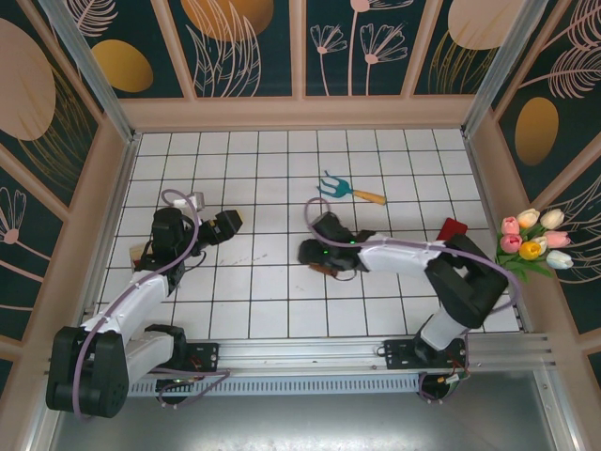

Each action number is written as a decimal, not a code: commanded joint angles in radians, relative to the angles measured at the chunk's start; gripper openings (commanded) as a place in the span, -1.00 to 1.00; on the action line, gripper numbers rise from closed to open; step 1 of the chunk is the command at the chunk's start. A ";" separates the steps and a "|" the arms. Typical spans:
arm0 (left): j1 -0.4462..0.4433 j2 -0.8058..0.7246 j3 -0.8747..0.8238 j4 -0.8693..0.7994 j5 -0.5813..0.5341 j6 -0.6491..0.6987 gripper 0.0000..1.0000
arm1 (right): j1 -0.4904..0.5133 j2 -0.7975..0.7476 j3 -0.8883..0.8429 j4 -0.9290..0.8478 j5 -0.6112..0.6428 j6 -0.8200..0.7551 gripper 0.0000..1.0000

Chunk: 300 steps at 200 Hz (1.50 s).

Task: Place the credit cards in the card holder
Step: Move the card holder to the center of the table, then pick up the card holder from the center of the table.

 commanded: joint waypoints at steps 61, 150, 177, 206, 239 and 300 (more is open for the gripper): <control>-0.116 0.136 0.049 -0.003 0.143 -0.020 0.42 | -0.158 -0.220 -0.116 0.093 -0.047 -0.025 0.21; -0.446 0.447 0.101 0.161 0.010 -0.251 0.15 | -0.109 -0.070 -0.131 0.166 -0.179 -0.007 -0.38; -0.465 0.498 0.126 0.142 -0.008 -0.244 0.15 | -0.093 -0.034 -0.115 0.136 -0.161 -0.007 -0.43; -0.472 0.561 0.160 0.141 0.009 -0.231 0.05 | -0.091 -0.015 -0.116 0.097 -0.130 -0.004 -0.45; -0.485 0.614 0.182 0.152 0.035 -0.231 -0.12 | -0.093 -0.003 -0.134 0.109 -0.125 0.003 -0.47; -0.487 0.616 0.207 0.002 -0.089 -0.196 0.12 | -0.093 0.025 -0.144 0.123 -0.125 0.024 -0.47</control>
